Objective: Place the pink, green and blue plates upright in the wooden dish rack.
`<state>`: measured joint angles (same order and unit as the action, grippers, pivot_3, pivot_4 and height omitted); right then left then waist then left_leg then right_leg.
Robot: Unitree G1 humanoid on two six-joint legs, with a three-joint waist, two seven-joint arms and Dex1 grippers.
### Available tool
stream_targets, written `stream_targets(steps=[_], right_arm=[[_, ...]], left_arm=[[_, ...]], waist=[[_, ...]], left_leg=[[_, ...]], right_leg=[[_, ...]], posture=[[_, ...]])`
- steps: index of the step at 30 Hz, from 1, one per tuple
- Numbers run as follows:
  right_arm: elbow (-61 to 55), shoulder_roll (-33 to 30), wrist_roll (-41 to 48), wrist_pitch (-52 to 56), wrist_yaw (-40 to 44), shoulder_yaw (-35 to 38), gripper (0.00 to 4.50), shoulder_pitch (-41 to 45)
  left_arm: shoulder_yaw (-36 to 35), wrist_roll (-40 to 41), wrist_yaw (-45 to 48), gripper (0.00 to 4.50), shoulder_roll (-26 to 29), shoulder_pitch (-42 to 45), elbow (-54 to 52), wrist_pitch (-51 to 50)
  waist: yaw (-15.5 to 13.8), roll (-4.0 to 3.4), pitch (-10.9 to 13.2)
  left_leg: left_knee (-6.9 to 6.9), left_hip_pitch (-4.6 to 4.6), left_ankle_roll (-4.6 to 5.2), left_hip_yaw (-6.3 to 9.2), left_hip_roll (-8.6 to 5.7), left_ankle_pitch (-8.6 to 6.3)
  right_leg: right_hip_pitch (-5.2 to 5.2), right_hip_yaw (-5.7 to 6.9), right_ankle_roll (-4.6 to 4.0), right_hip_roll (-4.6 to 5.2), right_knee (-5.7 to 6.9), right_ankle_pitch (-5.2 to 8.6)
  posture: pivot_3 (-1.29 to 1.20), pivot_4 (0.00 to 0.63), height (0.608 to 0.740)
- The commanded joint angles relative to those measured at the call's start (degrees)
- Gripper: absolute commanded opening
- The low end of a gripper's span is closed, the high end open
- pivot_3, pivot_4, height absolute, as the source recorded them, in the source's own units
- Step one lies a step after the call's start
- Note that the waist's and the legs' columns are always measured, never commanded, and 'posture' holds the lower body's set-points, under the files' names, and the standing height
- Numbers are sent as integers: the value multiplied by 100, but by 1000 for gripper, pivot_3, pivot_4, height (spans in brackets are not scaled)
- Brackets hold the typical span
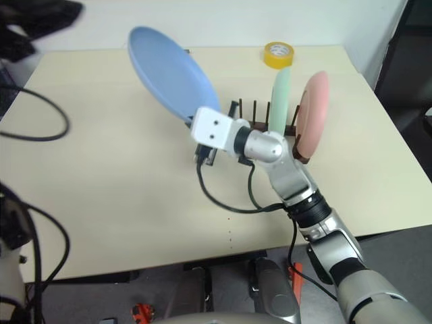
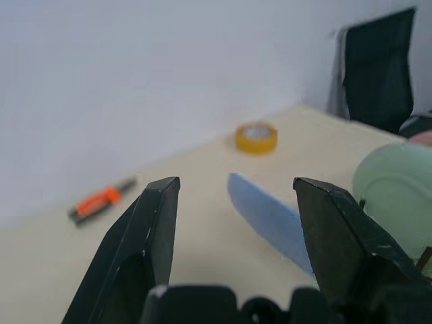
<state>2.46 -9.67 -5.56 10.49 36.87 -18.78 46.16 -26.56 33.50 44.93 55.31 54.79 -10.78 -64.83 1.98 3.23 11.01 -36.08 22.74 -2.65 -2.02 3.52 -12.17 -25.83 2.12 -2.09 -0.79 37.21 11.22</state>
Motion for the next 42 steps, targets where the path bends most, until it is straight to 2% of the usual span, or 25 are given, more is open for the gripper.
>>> stream_targets(steps=[1, 4, 7, 9, 13, 17, 22, 24, 42], right_arm=[[-682, 290, 1280, 1113, -122, 1160, 0, 601], [-813, 324, 2223, 2271, -449, 2115, 0, 1058], [-946, 165, 3156, 3529, -933, 3065, 0, 1514], [-1063, 131, 3650, 4193, -1297, 3525, 0, 1663], [-1380, 162, 4410, 5484, -2014, 4072, 0, 1591], [-1653, 108, 4630, 6068, -2450, 4131, 0, 1324], [-1859, 37, 4684, 6333, -2680, 3946, 0, 923], [-1895, 1, 4672, 6349, -2717, 3898, 0, 844], [-1782, 184, 5105, 6415, -3100, 4054, 0, 819]], left_arm=[[-1338, 966, 1084, 2932, -142, -1523, -1031, 291], [-1484, 1057, 1289, 2932, -318, -2955, -1578, 581], [-643, 381, 1324, 2932, -374, -4130, -1996, 1502], [-33, -125, 1183, 2932, -385, -4452, -2015, 2112], [1015, -962, 1073, 2932, -401, -4715, -1862, 3164], [1558, -1303, 1000, 2932, -405, -4608, -1614, 3595], [1827, -1388, 1023, 2932, -405, -4466, -1465, 3757], [1853, -1352, 1025, 2932, -393, -4420, -1469, 3730], [1832, -1356, 986, 2932, -258, -4461, -1477, 3623]], waist=[[-2, -2, 2], [-36, 2, 1], [-152, 21, -12], [-216, 18, -10], [-219, 6, -5], [-189, 3, -5], [-167, 3, -5], [-149, 2, -5], [-129, 1, -4]], left_leg=[[-5, 2, -16, 1, 0, 2], [-18, 2, -53, 6, 3, 16], [-36, -3, -55, 26, 4, 18], [-38, -25, -55, 26, 2, 18], [-36, -40, -53, 24, 3, 19], [-26, -37, -49, 20, 4, 21], [9, 1, -46, 16, 10, 19], [11, 22, -46, 15, 12, 19], [10, 17, -45, 15, 11, 18]], right_leg=[[0, 2, -4, 1, 7, 2], [-2, 12, -4, 3, 34, 2], [7, 38, -28, 5, 51, 8], [27, 38, -92, 9, 48, 27], [40, 35, -105, 8, 42, 33], [36, 32, -86, 4, 42, 22], [-11, 25, -84, -13, 41, 22], [-35, 25, -84, -16, 43, 22], [-31, 26, -81, -17, 37, 22]], posture=[[0, 150, 740], [0, 150, 740], [0, 150, 740], [0, 150, 740], [0, 150, 740], [0, 150, 740], [0, 150, 740], [0, 150, 740], [0, 150, 740]])
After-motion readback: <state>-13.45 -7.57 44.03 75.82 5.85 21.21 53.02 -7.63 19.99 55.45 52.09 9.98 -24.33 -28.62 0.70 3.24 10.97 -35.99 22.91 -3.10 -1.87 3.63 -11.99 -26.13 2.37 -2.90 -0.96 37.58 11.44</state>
